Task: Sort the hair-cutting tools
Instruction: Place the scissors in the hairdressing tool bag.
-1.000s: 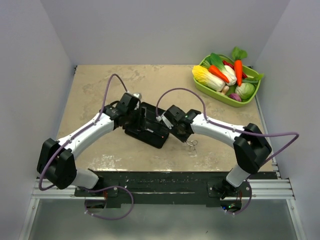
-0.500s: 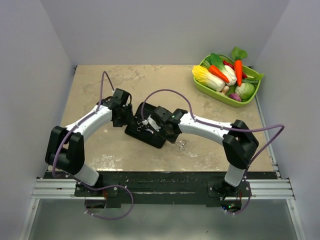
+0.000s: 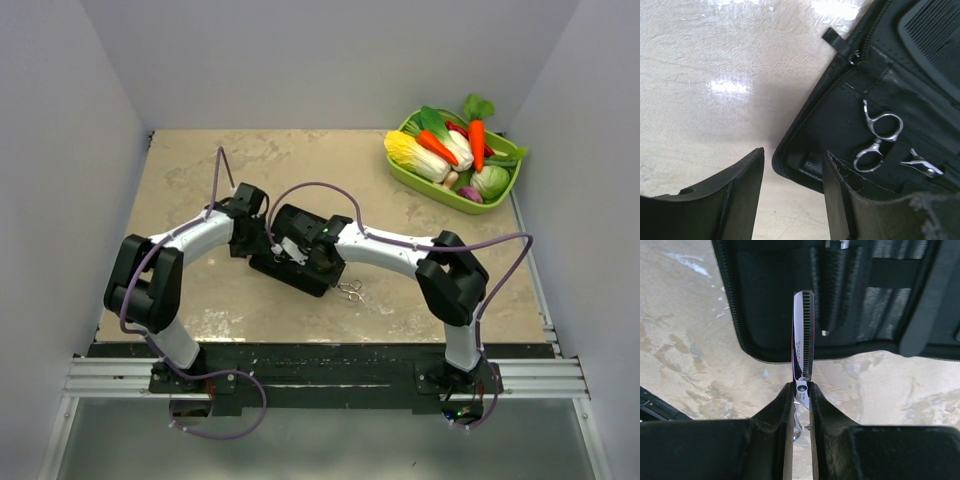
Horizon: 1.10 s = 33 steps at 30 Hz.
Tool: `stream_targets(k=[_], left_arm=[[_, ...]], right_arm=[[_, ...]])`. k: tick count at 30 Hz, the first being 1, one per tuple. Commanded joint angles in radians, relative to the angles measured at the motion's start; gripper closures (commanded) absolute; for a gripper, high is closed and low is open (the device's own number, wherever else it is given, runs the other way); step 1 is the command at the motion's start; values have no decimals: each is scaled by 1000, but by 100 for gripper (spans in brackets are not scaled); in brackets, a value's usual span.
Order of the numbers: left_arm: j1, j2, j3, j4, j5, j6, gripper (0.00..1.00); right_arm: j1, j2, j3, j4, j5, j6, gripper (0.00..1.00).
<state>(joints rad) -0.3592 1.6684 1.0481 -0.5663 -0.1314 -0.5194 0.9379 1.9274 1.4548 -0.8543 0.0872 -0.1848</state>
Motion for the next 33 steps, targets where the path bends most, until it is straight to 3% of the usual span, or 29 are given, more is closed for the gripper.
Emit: stream_targets(k=[1, 21, 33], left_arm=[[6, 28, -28, 52, -28, 25, 46], [42, 99, -105, 128, 67, 50, 44], [71, 94, -155, 163, 127, 67, 49]], right_arm=[[21, 5, 38, -35, -20, -15, 100], [36, 153, 153, -88, -1, -16, 100], [48, 229, 265, -134, 17, -12, 100]])
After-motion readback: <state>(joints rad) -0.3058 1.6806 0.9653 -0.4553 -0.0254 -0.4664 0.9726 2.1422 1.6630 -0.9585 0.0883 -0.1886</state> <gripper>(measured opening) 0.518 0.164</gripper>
